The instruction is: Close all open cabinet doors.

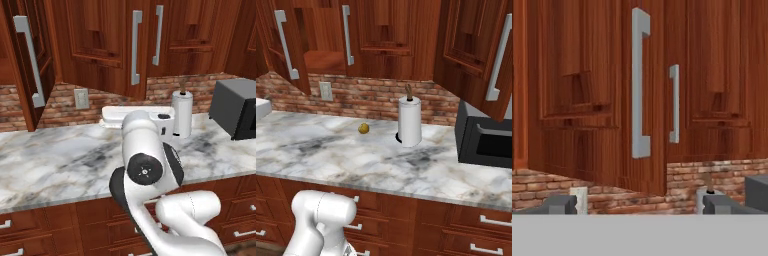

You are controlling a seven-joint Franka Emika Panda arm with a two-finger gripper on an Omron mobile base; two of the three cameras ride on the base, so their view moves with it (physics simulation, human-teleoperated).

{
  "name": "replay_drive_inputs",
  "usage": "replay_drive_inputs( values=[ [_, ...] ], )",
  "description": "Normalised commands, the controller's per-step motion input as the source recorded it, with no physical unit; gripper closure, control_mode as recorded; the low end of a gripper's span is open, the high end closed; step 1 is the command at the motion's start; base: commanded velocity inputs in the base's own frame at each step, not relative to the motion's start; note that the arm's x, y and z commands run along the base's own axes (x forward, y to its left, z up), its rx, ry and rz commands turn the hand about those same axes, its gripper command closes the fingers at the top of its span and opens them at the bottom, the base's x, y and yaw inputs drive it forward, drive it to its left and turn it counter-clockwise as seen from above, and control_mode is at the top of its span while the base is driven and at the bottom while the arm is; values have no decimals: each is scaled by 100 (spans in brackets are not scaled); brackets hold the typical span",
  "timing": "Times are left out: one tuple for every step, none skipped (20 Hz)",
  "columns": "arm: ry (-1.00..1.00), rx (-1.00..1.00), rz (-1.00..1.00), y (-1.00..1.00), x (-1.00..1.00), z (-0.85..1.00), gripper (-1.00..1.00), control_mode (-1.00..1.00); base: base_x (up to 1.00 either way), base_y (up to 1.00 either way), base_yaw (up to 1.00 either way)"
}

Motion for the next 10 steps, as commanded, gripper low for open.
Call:
replay_drive_inputs(
  values=[
    [-9,6,-4,18,24,-20,-100,-100,0,0,0],
    [-4,9,-3,9,29,-19,-100,-100,0,0,0],
    [-3,11,-3,6,37,-14,-100,-100,0,0,0],
    [-1,12,-2,0,49,-1,-100,-100,0,0,0],
    [-1,12,-2,0,52,0,-100,-100,0,0,0],
    [0,10,-3,14,48,0,-100,-100,0,0,0],
    [0,9,-2,15,39,0,-100,-100,0,0,0],
    [0,7,0,6,31,0,-100,-100,0,0,0],
    [0,6,0,0,29,0,-100,-100,0,0,0],
    [0,5,0,0,23,0,-100,-100,0,0,0]
  ],
)
